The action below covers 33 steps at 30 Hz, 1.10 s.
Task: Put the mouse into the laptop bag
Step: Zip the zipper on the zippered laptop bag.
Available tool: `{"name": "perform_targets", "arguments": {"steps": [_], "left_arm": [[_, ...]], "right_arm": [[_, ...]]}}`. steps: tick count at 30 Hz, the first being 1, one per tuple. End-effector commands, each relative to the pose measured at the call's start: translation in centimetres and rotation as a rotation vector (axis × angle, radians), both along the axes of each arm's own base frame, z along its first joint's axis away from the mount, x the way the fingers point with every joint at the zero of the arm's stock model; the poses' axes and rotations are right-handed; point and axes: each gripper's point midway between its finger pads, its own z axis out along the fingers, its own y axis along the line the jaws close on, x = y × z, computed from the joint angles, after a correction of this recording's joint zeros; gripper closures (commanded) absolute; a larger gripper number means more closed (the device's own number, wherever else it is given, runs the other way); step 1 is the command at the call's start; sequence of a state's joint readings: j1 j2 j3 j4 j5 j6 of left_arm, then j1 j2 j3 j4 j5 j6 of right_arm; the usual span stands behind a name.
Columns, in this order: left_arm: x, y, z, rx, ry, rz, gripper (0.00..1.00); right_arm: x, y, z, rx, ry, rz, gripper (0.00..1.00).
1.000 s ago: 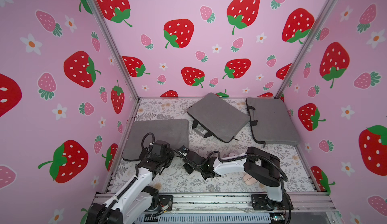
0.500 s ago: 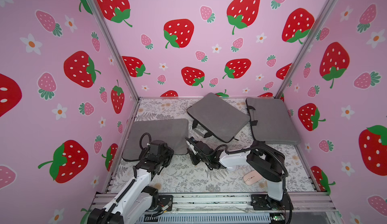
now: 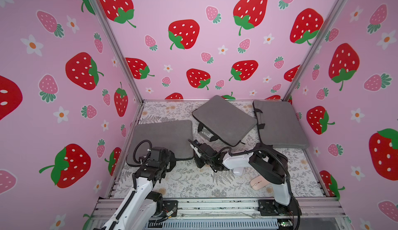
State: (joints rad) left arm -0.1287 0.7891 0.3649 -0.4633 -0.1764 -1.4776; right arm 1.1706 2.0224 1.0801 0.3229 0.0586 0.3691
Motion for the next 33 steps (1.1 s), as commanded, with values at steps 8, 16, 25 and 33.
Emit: {"name": "perform_targets", "arguments": {"steps": [8, 16, 25, 33], "left_arm": [[2.4, 3.6, 0.3, 0.098, -0.088, 0.105, 0.01], [7.8, 2.7, 0.4, 0.094, -0.011, -0.1, 0.01], [7.2, 3.5, 3.5, 0.14, -0.077, -0.118, 0.01], [2.6, -0.6, 0.2, -0.203, -0.116, -0.021, 0.01]], "right_arm": [[-6.0, 1.2, 2.2, 0.031, -0.049, 0.132, 1.0], [-15.6, 4.1, 2.5, 0.051, -0.031, 0.271, 1.0], [-12.3, 6.3, 1.8, 0.047, 0.009, 0.173, 1.0], [-5.6, 6.6, 0.4, 0.064, 0.109, 0.067, 1.0]]}}
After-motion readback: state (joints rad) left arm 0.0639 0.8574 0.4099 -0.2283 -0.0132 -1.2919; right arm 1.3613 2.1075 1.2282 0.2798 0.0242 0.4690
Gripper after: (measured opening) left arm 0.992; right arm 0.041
